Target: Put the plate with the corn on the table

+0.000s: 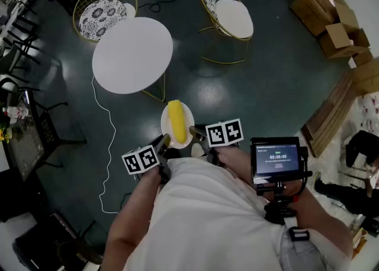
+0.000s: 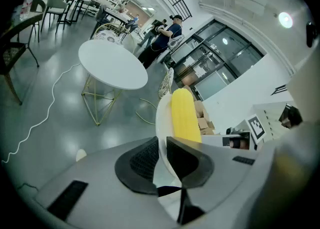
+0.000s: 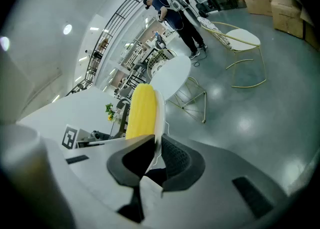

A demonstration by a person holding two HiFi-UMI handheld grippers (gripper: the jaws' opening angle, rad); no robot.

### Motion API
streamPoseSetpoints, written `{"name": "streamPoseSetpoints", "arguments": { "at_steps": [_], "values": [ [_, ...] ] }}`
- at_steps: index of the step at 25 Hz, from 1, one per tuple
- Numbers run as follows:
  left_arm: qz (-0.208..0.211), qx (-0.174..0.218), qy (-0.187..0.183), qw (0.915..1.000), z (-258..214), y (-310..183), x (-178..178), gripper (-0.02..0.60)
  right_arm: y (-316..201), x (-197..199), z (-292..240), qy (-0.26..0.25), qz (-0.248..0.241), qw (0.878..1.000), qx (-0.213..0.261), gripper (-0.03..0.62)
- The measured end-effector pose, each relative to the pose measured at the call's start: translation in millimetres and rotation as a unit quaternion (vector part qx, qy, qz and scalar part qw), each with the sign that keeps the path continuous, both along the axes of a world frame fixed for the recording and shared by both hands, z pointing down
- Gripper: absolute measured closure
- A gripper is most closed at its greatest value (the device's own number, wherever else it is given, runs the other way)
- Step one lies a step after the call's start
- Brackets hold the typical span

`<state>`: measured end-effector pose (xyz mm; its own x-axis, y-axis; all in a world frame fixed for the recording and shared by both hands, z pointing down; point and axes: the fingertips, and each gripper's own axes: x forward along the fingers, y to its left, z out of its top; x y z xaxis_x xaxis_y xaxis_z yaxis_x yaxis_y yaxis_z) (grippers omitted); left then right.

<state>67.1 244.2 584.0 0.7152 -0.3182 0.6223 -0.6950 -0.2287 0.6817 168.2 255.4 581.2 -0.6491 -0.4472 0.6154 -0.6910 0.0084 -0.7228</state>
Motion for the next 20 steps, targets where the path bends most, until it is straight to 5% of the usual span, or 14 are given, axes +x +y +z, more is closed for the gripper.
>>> {"name": "streamPoseSetpoints", "arguments": {
  "at_steps": [20],
  "values": [
    [-0.027,0.024,-0.004,0.9993,-8,-3,1,0.525,-9,1,-10,-0.017,-0.012,0.999,0.035,0.545]
  ]
}}
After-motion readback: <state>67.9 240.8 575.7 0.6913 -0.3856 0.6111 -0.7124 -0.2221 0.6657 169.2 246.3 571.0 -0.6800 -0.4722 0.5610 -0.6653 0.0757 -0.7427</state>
